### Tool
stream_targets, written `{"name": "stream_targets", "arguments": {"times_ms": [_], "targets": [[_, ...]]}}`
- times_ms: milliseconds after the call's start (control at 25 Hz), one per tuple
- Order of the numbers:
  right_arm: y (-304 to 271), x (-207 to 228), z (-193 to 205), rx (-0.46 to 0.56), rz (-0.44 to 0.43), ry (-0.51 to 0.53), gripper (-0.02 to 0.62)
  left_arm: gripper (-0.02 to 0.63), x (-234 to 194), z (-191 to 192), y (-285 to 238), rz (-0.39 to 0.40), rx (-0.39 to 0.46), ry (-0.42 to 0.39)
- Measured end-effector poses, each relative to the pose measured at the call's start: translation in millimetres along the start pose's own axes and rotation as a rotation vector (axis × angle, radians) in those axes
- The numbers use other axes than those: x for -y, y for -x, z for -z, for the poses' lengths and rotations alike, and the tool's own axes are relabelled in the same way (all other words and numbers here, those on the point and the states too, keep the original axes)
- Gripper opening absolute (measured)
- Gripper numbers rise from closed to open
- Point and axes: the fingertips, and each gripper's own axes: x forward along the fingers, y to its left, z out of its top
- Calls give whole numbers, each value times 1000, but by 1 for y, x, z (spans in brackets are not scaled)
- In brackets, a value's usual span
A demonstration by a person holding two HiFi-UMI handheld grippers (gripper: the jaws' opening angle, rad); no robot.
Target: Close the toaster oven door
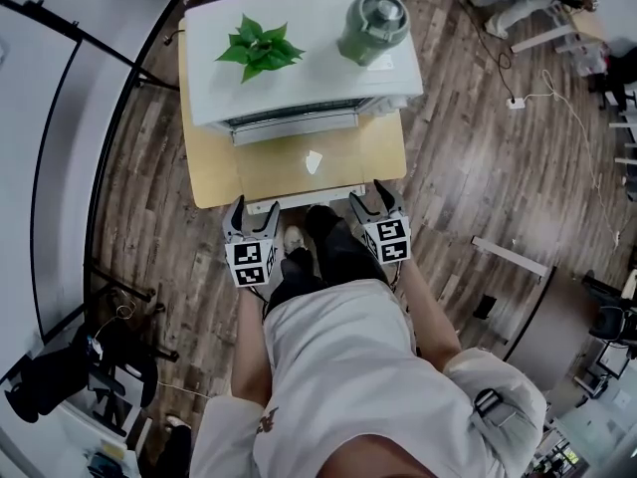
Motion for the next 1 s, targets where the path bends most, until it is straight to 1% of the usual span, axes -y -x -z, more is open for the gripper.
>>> {"name": "stream_targets", "arguments": {"times_ms": [720, 1000], "targets": [[-41, 7, 48, -104, -23, -76, 307, 362, -22, 75, -34, -16, -168, 109], [-50, 7, 60, -131, -41, -120, 314, 365, -22, 90, -40, -4, -201, 158]]}}
